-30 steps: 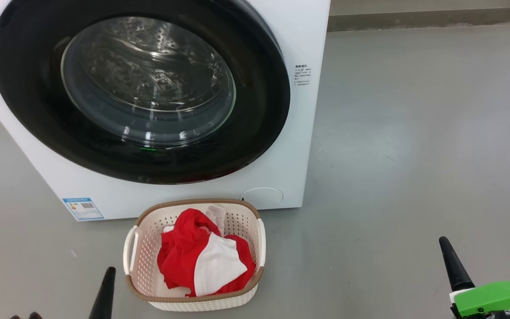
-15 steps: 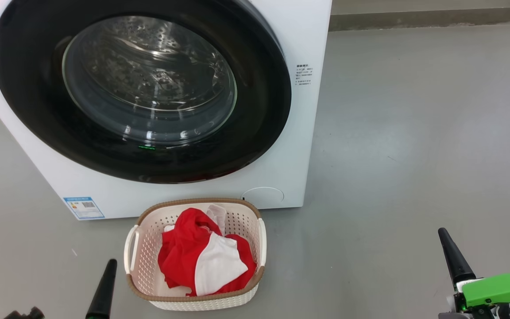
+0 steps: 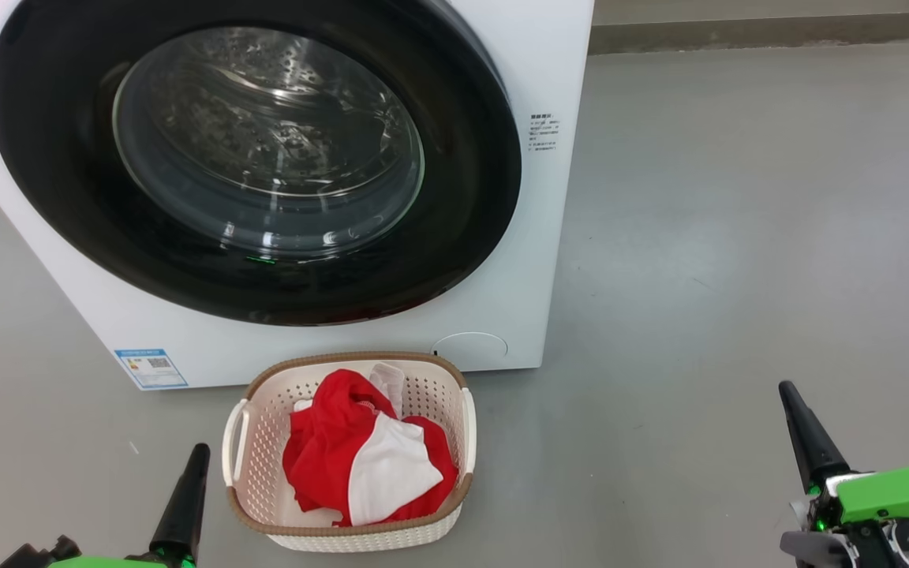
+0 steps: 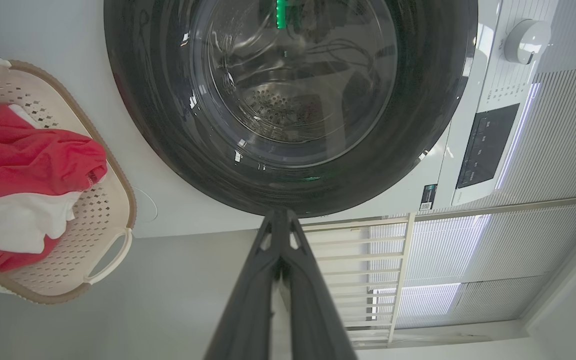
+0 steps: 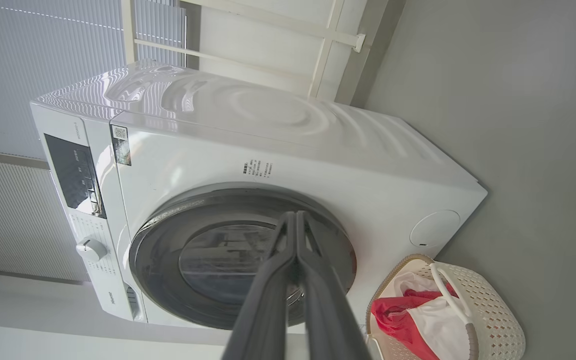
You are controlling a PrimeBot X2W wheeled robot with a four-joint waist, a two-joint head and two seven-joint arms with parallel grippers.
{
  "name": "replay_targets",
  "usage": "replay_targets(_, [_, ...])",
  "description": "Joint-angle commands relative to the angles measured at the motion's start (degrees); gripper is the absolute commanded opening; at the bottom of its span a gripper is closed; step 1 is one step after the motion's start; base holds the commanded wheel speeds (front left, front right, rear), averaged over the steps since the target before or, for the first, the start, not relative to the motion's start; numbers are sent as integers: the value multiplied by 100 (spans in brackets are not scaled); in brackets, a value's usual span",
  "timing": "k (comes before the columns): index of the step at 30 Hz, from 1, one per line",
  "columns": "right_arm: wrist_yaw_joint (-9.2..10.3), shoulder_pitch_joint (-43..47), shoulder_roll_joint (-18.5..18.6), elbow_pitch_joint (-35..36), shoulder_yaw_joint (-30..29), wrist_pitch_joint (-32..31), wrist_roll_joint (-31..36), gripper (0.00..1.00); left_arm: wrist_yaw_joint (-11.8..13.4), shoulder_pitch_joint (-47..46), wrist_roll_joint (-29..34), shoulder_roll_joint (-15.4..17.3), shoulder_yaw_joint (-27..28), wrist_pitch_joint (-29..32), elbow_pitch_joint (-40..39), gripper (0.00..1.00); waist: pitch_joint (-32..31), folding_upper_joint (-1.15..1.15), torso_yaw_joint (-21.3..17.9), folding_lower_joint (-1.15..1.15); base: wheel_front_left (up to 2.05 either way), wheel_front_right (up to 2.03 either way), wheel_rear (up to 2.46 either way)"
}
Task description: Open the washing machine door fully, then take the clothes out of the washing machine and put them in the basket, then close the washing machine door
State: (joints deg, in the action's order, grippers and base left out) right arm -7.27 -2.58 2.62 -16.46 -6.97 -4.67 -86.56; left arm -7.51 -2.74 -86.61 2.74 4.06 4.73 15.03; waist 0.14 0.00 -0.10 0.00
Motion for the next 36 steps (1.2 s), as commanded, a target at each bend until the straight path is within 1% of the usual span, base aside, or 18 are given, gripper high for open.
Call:
replay_targets(1, [-21, -290, 33, 202, 64, -60, -143, 0, 2, -267, -124, 35, 215, 60, -115, 0, 0, 0, 1, 0, 0, 0, 0])
replay_targets(9, [-22, -360, 26, 244, 43, -183, -559, 0, 2, -345, -550, 14, 252, 181, -100, 0, 4, 0, 10, 0, 0, 0, 0])
replay_targets(36, [-22, -360, 26, 244, 44, -182, -560, 0, 2, -345, -551, 14, 252, 180, -100, 0, 4, 0, 10, 0, 0, 0, 0])
